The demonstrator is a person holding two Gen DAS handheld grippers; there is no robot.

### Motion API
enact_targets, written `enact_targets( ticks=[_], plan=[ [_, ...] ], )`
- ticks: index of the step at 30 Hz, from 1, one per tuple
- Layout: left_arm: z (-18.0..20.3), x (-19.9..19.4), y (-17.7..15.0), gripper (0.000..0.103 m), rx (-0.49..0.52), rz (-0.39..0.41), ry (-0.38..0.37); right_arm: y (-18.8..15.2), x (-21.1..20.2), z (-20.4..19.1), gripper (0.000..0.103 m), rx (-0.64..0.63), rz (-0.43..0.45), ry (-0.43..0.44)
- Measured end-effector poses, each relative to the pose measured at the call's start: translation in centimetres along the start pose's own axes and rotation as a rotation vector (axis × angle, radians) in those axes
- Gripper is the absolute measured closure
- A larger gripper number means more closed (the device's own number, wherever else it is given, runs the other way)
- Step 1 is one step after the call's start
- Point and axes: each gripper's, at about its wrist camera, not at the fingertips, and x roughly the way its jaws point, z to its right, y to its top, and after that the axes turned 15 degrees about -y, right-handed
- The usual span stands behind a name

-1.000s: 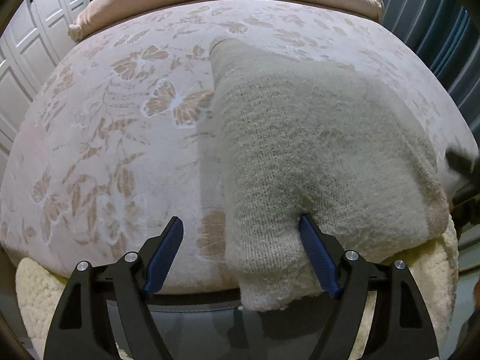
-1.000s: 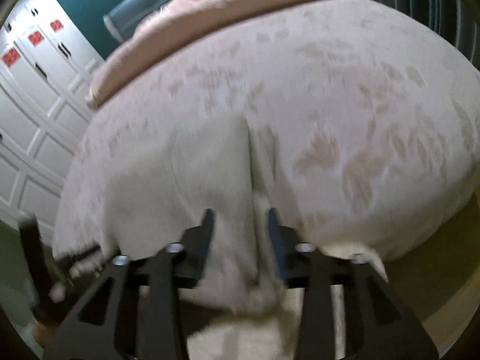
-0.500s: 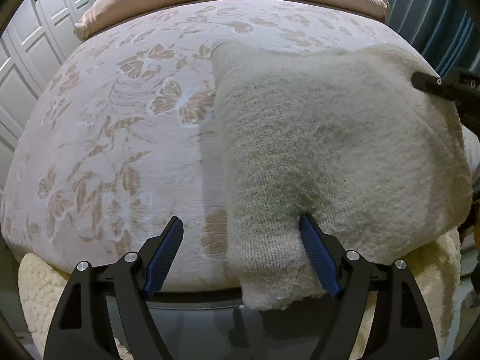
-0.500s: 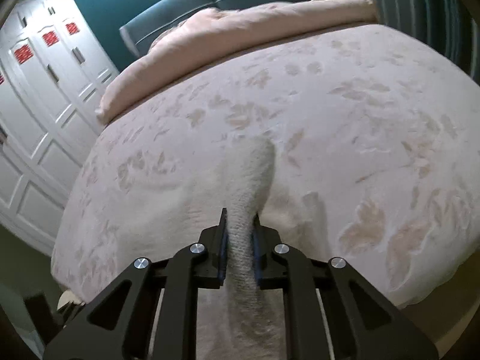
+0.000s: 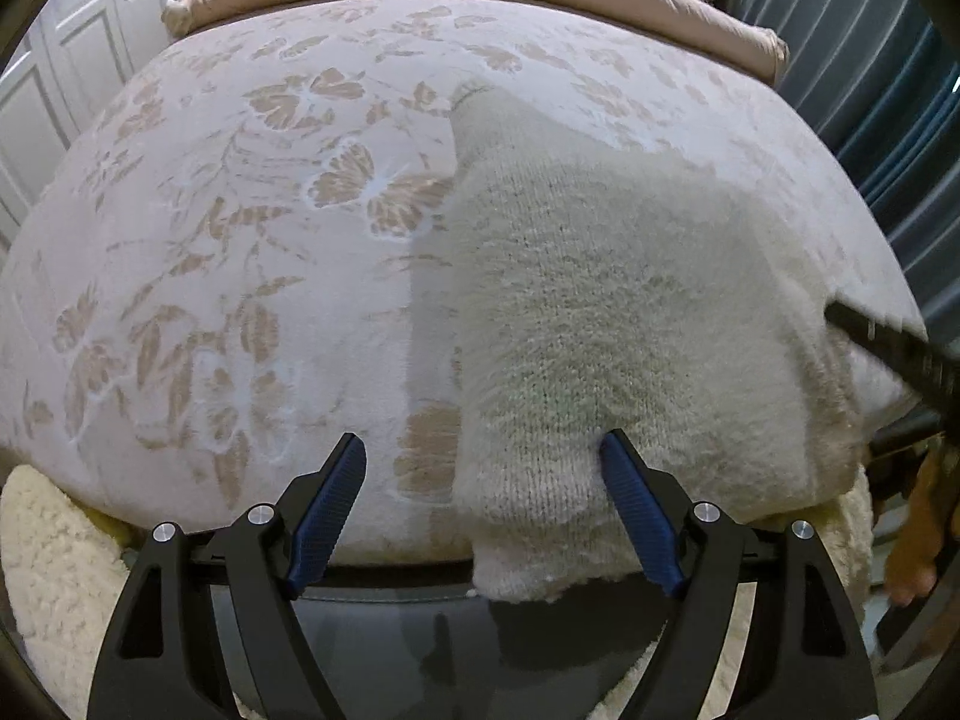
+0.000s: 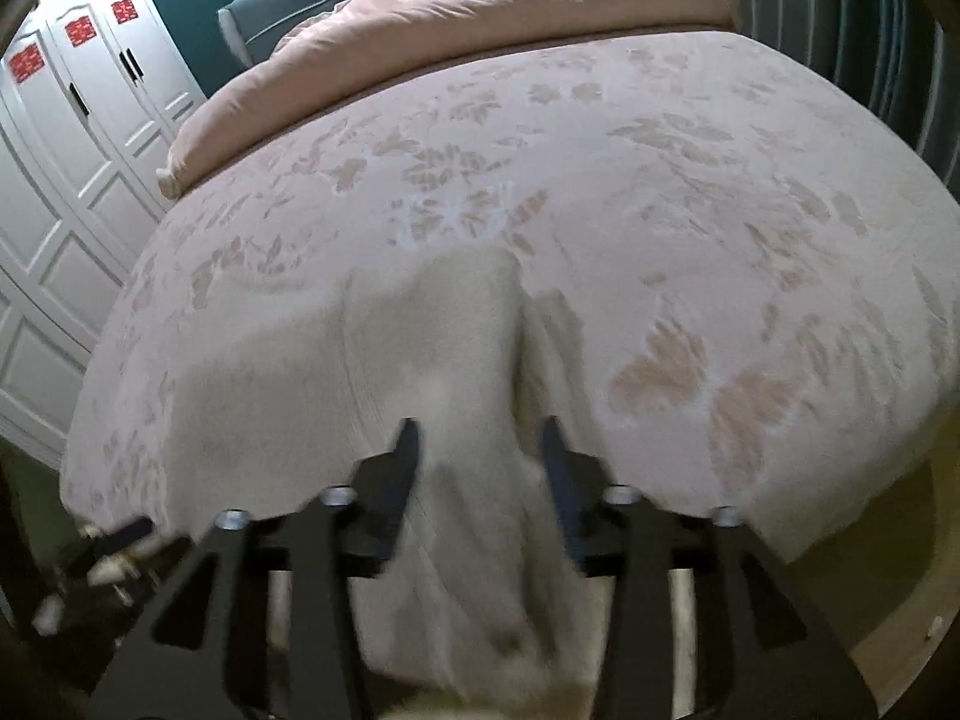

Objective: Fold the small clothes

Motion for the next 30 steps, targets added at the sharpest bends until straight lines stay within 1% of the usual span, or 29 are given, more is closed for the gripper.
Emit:
enact_targets(
  ticks=[2,4,5,7,8,11,12,14,15,17,19,22,24,26,28,30],
  plan=[
    [0.2,-0.7,-0.2,0.025,0.022,0.012,0.005,-1.5,-0.2,1.0,0.052,0.033,-0.024,-0.01],
    [0.5,-1.1,-0.4,0.025,0.048,0.016,0.019,-2.8,-0.4,2.2,0.047,0.082,-0.051,0.01],
    [0.7,-1.3,-0.6,0.025,0.065,0.018,0.026,-3.5,-0.4,2.7,0.046,0.112,-0.074,0.038],
    [0.9,-1.6,-0.9,0.025,0.084,0.023,0.03,-4.2,0.2,2.8,0.046,0.134,-0.125,0.107],
    [1.0,-1.8,-1.0,0.025,0.088,0.026,0.028,-4.4,0.5,2.7,0.044,0.133,-0.139,0.119],
    [0.6,-2.3,-1.0,0.025,0.078,0.029,0.016,-4.4,1.6,1.5,0.043,0.1,-0.17,0.08],
    [0.4,-2.5,-0.9,0.025,0.07,0.035,0.015,-4.3,1.8,1.2,0.045,0.095,-0.175,0.079],
    [-0.2,-3.4,-0.7,0.025,0.05,0.056,0.009,-3.8,2.0,0.3,0.072,0.084,-0.183,0.087],
    [-0.6,-3.9,-0.6,0.025,0.04,0.069,0.008,-3.6,2.0,-0.1,0.079,0.076,-0.179,0.086],
    [-1.7,-5.1,-0.5,0.025,0.019,0.096,0.008,-2.9,1.1,-1.1,0.083,0.051,-0.153,0.103],
    [-2.8,-6.0,-0.5,0.025,-0.001,0.114,0.011,-2.1,-0.6,-2.2,0.084,0.029,-0.105,0.124],
    [-5.2,-7.5,-0.8,0.025,-0.048,0.14,0.027,-0.2,-3.5,-4.4,0.084,0.026,-0.047,0.208],
    [-7.2,-9.0,-1.1,0.025,-0.089,0.172,0.056,1.2,-5.7,-7.4,0.085,-0.007,-0.008,0.287],
    [-9.5,-11.1,-1.6,0.025,-0.147,0.219,0.083,2.4,-7.7,-12.1,0.085,-0.089,0.031,0.362],
    [-12.1,-13.5,-2.2,0.025,-0.212,0.265,0.124,3.0,-9.1,-18.0,0.085,-0.186,0.042,0.459],
    [-14.6,-15.5,-3.0,0.025,-0.268,0.301,0.164,2.6,-9.9,-23.4,0.085,-0.285,0.048,0.505]
  ],
)
